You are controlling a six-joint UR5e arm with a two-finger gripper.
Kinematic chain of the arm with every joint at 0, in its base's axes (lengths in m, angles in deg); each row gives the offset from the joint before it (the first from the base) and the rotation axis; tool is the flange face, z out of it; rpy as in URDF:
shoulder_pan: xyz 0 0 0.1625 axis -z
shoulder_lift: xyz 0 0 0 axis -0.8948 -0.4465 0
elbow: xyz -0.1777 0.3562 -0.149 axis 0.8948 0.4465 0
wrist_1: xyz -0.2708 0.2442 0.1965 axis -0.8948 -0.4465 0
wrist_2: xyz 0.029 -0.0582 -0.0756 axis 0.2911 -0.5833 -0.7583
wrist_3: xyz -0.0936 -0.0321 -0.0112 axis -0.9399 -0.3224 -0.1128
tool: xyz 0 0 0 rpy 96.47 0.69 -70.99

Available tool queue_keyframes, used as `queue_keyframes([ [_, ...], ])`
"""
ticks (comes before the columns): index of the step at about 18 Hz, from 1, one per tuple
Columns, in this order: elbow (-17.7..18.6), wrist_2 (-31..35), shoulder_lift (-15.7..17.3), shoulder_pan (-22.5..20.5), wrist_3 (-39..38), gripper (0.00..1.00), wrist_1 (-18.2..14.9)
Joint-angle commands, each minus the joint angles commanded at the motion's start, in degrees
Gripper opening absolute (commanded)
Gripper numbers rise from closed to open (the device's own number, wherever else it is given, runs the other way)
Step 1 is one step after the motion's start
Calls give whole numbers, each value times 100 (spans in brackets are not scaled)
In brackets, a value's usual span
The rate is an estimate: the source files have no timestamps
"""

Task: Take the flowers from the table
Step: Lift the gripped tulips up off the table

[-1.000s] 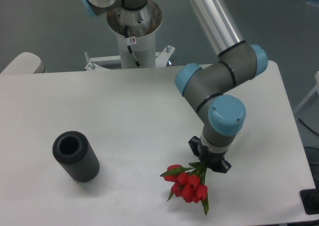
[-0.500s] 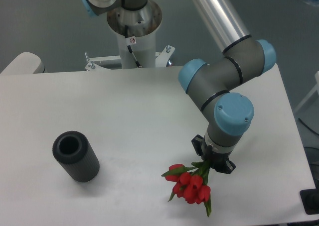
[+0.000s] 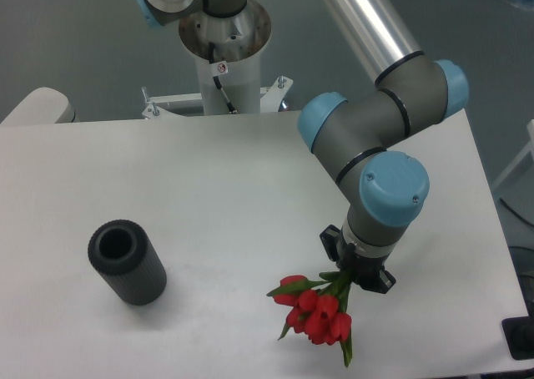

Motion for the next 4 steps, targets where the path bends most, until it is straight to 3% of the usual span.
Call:
queue_keyframes([
  [4, 35, 9, 9, 62, 0, 3, 0],
])
